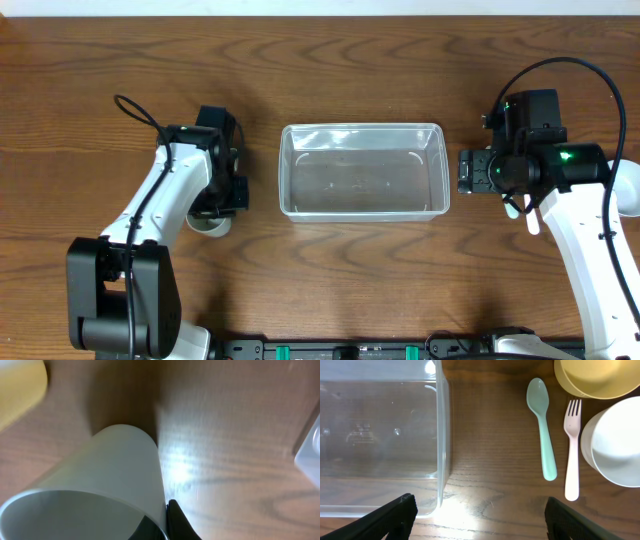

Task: Pack container
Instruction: 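Carry the grey cup into the box's back-left corner and release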

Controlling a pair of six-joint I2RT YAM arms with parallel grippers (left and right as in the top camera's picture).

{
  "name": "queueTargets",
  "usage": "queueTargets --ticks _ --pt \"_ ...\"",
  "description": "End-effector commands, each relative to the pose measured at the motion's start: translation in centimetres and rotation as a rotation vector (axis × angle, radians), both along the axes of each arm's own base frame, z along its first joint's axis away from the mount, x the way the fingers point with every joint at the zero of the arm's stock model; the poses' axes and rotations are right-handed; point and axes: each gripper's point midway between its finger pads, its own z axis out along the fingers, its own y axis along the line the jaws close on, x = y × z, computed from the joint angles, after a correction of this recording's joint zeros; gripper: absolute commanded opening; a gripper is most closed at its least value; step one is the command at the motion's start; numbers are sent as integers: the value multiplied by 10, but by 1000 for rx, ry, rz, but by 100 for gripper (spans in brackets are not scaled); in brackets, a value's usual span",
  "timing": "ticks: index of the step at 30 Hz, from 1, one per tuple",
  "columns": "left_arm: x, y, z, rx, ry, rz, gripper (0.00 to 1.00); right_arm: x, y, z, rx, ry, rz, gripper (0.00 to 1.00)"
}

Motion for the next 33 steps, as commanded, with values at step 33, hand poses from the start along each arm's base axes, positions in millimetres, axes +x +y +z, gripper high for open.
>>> queueTargets --ticks 33 --pt "108 -155 10 19 -250 -521 6 4 -4 3 -1 -13 -24 84"
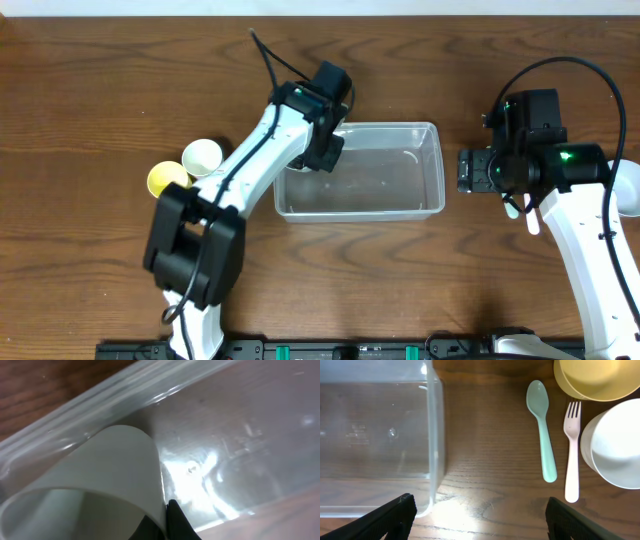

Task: Pack container
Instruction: 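Carry the grey cup into the box's back-left corner and release, then grasp the white cup with the left gripper and lower it into the box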

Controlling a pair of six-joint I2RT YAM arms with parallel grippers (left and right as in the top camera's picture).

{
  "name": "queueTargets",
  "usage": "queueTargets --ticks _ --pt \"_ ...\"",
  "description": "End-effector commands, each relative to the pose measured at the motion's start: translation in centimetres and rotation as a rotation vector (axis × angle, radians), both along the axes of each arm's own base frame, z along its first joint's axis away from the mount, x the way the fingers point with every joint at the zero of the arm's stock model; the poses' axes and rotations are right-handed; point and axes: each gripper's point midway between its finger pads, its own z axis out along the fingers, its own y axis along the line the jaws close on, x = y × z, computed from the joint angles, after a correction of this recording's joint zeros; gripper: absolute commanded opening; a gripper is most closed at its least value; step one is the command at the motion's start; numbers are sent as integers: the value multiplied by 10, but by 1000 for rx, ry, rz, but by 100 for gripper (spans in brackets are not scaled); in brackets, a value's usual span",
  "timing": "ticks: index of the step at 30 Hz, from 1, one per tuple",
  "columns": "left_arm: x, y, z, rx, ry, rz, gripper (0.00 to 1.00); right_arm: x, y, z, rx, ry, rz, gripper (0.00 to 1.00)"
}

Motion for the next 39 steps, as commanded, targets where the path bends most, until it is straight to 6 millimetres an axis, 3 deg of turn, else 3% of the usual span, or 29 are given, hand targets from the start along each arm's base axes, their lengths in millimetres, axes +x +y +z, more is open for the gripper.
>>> queueTargets --ticks 1,9,11,14,17,20,24,27,31,34,39 --pt "8 15 -12 99 -23 -18 6 3 -4 2 -2 -5 -24 84" --pt "17 23 -15 163 -61 -49 7 2 -4 2 -2 -1 -24 85" --pt "18 23 -15 163 -61 -48 15 1 -4 2 -2 1 -24 84" --pt "18 23 -13 161 -64 -49 46 0 -5 1 -3 5 -24 85" --pt "19 22 -3 154 -77 -46 53 0 -5 1 -3 5 -24 85" --pt "21 21 30 133 -114 -39 56 0 -5 1 -3 5 -24 85" --pt "28 29 97 78 -226 1 62 0 -5 1 -3 6 -24 85" --pt "34 56 145 25 -330 96 74 0 -5 1 -3 5 -24 85" --pt "36 119 176 -2 -381 302 79 0 -5 1 -3 5 -24 86" --pt "34 157 167 -54 -314 446 80 1 -5 2 -3 4 -24 86" --pt "32 179 114 -140 -125 576 80 1 -4 2 -2 2 -24 86"
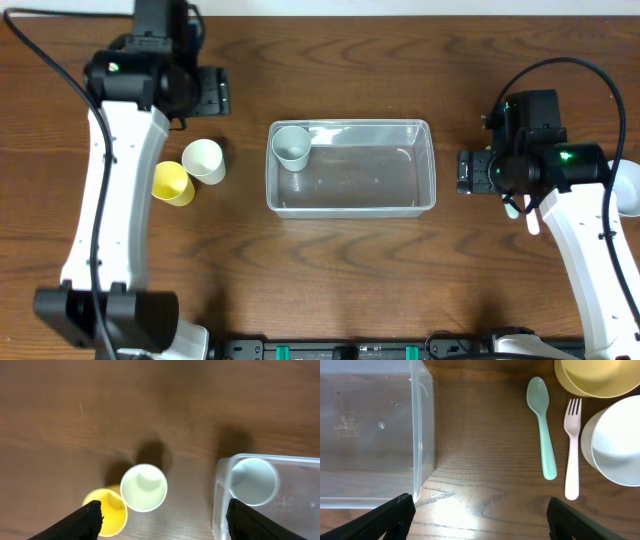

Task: Pack container
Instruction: 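Grasp the white cup with the left gripper and lower it into the box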

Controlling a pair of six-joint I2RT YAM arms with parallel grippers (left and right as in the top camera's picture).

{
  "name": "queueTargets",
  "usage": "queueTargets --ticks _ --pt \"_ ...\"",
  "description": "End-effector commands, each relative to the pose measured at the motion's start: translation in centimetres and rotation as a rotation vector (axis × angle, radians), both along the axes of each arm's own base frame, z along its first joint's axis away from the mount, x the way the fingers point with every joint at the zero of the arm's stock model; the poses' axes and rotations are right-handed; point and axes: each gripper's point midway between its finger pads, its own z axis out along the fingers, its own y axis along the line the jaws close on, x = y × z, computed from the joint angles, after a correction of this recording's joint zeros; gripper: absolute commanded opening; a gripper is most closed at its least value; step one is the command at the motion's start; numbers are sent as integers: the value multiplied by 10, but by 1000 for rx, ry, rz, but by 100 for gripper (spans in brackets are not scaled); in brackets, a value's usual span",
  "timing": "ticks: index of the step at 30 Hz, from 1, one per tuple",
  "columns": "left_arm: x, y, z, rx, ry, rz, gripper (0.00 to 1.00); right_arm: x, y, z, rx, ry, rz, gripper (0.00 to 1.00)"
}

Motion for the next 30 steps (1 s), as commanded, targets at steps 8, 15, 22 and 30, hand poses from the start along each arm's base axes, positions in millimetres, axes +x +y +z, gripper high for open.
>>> queueTargets --ticks 8,15,22,30 --pt "-18 -7 -156 -110 449 56 80 3 -4 3 -2 -8 -24 86" --pt "-28 -7 -205 -102 596 65 51 3 -4 2 -3 -5 -24 86" --pt "-13 -8 -182 -103 514 49 13 3 -4 2 -3 -5 -24 86" --pt "2 -39 -94 -93 280 -63 6 2 -4 2 -2 -4 -24 86"
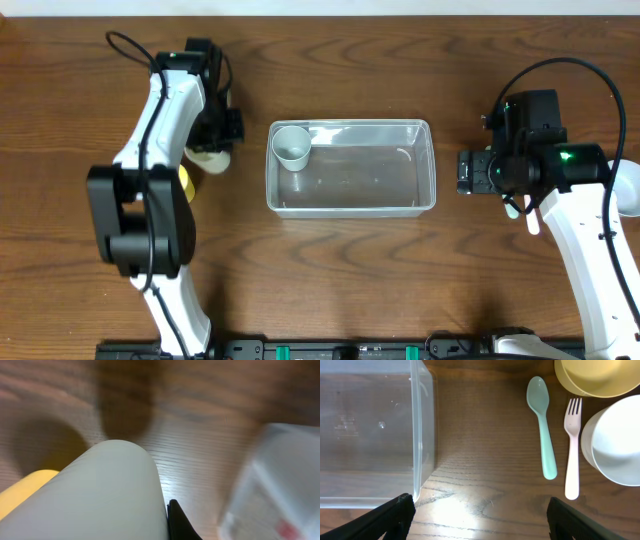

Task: Pack container
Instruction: 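Grasp the white cup with the left gripper and lower it into the box, then release the white cup and move the left gripper to the yellow cup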

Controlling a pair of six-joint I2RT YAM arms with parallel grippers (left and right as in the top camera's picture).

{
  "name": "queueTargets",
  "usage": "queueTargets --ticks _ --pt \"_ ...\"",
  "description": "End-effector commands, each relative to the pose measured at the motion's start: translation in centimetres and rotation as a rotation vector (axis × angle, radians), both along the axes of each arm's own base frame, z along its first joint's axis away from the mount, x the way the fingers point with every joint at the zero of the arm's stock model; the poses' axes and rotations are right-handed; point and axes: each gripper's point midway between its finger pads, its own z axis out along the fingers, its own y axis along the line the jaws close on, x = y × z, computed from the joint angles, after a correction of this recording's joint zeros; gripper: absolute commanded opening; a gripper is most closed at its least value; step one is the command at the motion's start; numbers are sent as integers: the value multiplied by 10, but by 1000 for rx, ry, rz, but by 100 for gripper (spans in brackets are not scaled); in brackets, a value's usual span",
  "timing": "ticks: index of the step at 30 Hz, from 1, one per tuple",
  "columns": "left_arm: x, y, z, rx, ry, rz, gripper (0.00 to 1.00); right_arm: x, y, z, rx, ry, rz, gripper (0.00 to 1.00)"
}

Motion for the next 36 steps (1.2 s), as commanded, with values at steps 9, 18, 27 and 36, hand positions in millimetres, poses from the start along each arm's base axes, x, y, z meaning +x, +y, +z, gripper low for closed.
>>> queueTargets --ticks 9,18,27,36 --pt "-57 -98 136 -51 -269 -299 6 3 -4 3 -2 -7 -24 86" --pt "-102 -143 82 29 -133 -502 6 2 -4 2 -2 -3 -23 86" --pt "-103 -140 10 38 -115 -510 6 -1 -5 1 -4 8 -24 86" --pt "-104 -139 -31 42 -106 -522 16 -1 -5 1 -4 12 -24 86"
